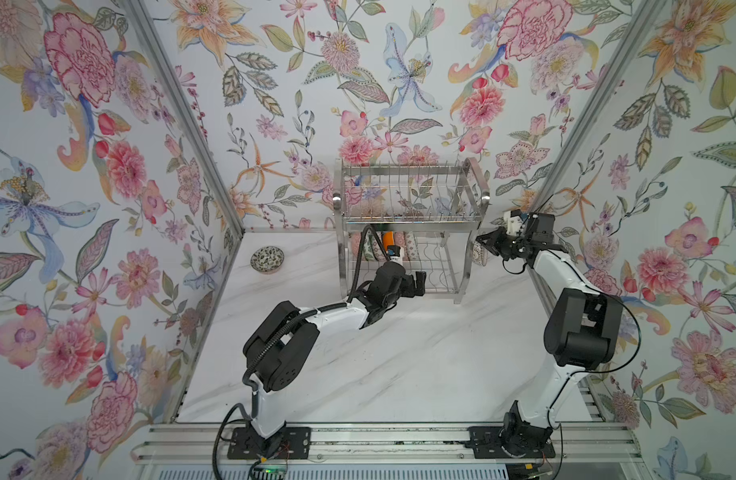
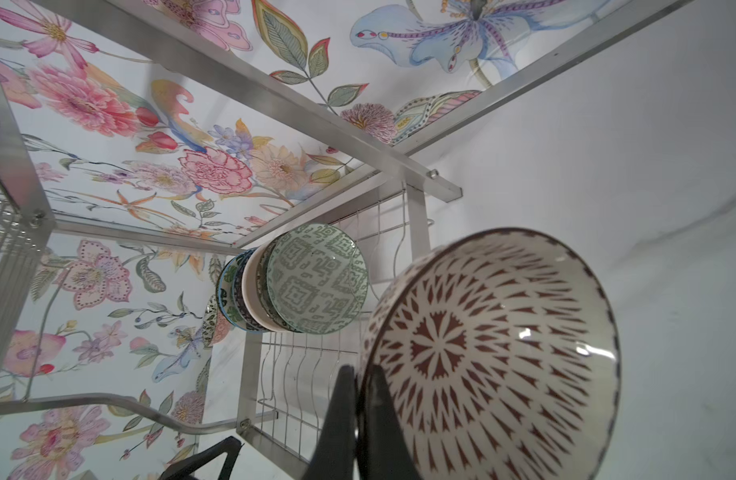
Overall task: Load the bowls into the dish rack
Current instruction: 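Carry the bowl to the rack's far side while the left gripper moves over the rack, then lower the bowl on edge at the row's end with the right gripper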
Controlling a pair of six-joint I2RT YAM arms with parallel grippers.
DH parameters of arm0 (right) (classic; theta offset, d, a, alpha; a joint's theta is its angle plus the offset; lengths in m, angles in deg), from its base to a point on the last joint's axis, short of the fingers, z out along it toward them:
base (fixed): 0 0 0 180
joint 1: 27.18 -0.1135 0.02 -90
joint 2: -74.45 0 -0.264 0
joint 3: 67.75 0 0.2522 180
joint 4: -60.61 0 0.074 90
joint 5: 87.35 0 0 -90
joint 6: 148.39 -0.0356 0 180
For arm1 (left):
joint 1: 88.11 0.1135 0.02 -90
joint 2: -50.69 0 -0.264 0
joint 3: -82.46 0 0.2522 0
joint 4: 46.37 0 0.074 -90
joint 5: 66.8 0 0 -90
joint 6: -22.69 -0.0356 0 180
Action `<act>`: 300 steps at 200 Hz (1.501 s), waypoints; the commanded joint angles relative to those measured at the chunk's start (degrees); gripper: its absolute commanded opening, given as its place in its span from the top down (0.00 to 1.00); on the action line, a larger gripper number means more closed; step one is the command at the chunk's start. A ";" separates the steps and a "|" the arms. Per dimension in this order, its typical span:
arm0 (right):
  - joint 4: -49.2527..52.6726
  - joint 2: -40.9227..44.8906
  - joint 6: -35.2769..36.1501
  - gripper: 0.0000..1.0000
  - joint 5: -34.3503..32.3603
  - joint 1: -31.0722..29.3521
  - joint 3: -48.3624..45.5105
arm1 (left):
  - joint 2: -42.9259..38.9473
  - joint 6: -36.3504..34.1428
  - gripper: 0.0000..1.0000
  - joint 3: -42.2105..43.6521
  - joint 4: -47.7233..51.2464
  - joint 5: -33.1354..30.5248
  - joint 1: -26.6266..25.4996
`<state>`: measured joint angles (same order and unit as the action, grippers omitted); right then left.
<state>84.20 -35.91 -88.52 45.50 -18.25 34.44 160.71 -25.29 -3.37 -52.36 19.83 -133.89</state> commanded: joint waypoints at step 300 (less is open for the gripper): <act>-50.60 -16.37 -32.21 1.00 24.09 -5.59 1.49 | 3.47 -6.13 0.01 -3.31 -0.45 -12.00 -2.91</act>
<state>42.78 -51.89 -116.17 67.18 -23.41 35.25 163.00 -29.88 -5.60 -52.40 9.84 -135.99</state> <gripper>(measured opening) 0.056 0.994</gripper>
